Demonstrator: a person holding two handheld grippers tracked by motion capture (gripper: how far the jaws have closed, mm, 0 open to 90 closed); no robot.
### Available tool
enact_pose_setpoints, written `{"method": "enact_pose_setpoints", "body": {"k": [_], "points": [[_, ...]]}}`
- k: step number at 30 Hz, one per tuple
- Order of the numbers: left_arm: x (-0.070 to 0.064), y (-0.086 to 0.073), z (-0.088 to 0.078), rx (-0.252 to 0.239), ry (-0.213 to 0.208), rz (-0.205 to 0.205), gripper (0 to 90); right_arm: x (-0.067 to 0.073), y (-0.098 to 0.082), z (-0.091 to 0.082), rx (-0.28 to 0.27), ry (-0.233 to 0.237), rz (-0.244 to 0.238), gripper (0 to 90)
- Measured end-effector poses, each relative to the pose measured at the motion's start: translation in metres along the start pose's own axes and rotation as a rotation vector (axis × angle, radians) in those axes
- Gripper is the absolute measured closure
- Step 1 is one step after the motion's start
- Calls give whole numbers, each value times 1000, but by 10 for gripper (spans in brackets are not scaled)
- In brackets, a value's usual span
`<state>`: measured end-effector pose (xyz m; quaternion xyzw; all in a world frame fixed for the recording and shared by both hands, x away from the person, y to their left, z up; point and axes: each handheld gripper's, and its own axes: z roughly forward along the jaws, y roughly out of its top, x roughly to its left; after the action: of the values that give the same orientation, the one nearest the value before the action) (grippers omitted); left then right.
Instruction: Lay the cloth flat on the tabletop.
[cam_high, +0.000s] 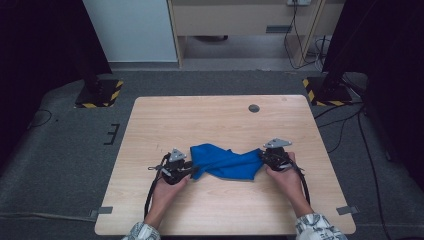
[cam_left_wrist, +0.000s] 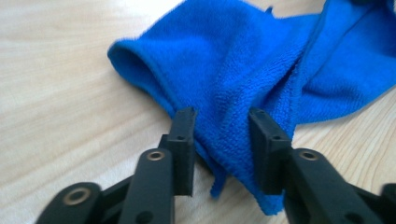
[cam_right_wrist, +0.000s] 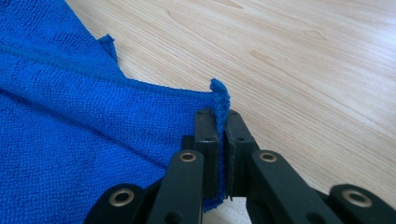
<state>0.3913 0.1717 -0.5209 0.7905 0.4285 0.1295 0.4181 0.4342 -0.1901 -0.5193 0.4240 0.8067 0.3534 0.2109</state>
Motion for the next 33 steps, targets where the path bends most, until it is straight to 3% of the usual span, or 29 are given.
{"method": "enact_pose_setpoints", "body": {"k": [9, 14, 20, 23, 28, 33], "points": [[-4, 6, -17, -96, 1, -7, 529, 0, -1, 1, 11, -4, 8, 864], [-9, 7, -25, -112, -8, 9, 566, -1, -1, 1, 11, -2, 6, 867], [-28, 4, -25, -81, -23, 73, 662, 0, -1, 2, 15, -3, 5, 870], [-36, 1, -15, -37, -17, 112, 692, 0, -1, 1, 12, -4, 4, 870], [-34, -5, -3, 17, 5, 115, 706, -2, -1, 0, 12, -13, 9, 871], [-25, -7, 5, 34, 16, 88, 713, -2, -1, 1, 18, -12, 7, 871]]}}
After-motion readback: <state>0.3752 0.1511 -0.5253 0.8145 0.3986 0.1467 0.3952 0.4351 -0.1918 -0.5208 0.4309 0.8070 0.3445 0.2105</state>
